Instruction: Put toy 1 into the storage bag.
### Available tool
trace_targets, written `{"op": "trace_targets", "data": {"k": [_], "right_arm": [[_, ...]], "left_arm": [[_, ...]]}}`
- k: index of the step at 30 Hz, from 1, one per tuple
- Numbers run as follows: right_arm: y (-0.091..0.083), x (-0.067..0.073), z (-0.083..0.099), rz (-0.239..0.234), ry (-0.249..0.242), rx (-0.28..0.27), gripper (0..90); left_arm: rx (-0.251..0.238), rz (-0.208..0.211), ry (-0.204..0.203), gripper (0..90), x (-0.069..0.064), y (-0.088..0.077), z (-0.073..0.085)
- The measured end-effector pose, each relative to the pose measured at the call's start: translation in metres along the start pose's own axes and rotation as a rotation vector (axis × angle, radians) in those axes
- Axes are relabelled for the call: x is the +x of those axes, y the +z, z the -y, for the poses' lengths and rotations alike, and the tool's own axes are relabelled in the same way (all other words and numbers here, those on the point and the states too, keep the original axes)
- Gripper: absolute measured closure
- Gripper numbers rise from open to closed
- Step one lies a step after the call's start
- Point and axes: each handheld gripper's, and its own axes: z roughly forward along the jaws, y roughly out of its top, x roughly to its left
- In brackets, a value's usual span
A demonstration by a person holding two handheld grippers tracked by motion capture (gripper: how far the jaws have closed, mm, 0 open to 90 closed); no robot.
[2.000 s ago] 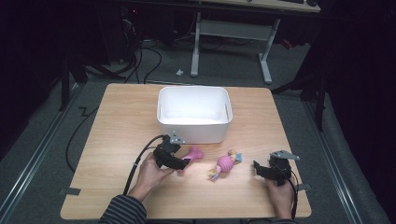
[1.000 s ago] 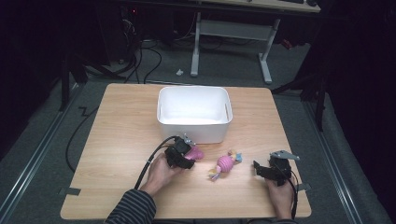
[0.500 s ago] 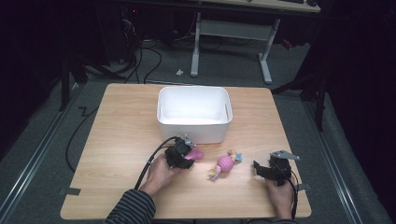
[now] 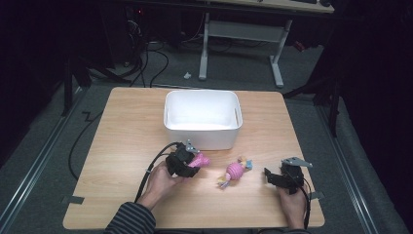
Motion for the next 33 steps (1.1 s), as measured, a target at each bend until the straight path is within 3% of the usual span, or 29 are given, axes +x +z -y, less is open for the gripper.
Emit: {"op": "trace_targets", "data": {"k": [10,19,20,33], "right_arm": [[0.000,0.000,0.000,0.000,0.000,0.000,22.6],[0.000,0.000,0.000,0.000,0.001,0.000,22.5],[0.000,0.000,0.000,0.000,0.001,0.000,22.6],[0.000,0.000,0.000,0.000,0.001,0.000,22.5]], "left_arm": [[-0.038,0.023,-0.023,58.7,0.003,-0.031,0.003],[-0.052,0.006,-0.049,58.7,0.012,-0.052,0.008],[-0.071,0.010,-0.064,58.7,0.014,-0.059,0.010],[-0.132,0.004,-0.088,58.7,0.027,-0.094,0.008]]}}
